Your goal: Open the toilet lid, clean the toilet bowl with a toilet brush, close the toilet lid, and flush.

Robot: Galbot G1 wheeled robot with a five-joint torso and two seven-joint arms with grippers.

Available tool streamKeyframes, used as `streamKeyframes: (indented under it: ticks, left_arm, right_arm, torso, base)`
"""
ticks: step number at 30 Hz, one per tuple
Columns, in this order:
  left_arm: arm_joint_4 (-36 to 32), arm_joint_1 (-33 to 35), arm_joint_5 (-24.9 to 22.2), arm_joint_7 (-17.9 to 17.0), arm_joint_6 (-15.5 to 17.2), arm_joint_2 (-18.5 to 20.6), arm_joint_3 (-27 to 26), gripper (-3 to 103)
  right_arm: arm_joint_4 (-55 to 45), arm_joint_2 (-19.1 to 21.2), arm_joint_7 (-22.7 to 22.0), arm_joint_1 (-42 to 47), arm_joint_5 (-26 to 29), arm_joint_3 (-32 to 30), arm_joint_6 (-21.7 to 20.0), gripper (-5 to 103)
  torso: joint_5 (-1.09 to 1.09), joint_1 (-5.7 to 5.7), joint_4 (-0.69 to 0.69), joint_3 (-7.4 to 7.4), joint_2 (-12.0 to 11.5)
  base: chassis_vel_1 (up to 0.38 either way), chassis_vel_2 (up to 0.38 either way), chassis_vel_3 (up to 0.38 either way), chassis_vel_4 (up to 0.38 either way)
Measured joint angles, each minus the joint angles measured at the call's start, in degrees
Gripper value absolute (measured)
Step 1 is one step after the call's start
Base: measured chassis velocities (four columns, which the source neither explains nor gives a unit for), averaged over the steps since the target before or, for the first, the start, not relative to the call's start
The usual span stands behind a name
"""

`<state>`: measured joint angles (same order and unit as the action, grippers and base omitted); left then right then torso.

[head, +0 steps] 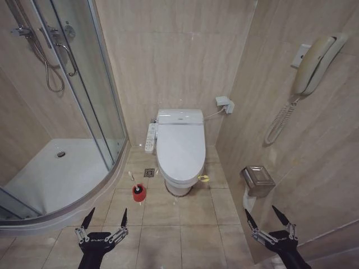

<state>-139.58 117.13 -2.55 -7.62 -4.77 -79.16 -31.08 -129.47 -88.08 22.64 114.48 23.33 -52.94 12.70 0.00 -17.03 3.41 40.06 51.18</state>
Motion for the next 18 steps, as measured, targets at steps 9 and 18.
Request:
streamKeyframes:
  ticks: [9, 18]
  left_arm:
    - [0.0, 0.0, 0.0, 0.0, 0.0, 0.0, 0.0, 100]
    - [0.0, 0.0, 0.0, 0.0, 0.0, 0.0, 0.0, 100]
  right_arm:
    - [0.0, -0.1, 0.0, -0.1, 0.1, 0.1, 0.0, 100]
    - [0.2, 0.4, -0.8, -1.1, 0.6, 0.1, 0.0, 100]
  torso:
    - [0.00, 0.00, 0.00, 0.00, 0.0]
    - [0.00, 0.00, 0.00, 0.00, 0.0]
  base:
    - [0.000, 0.000, 0.000, 0.000]
    - [0.000, 0.000, 0.000, 0.000]
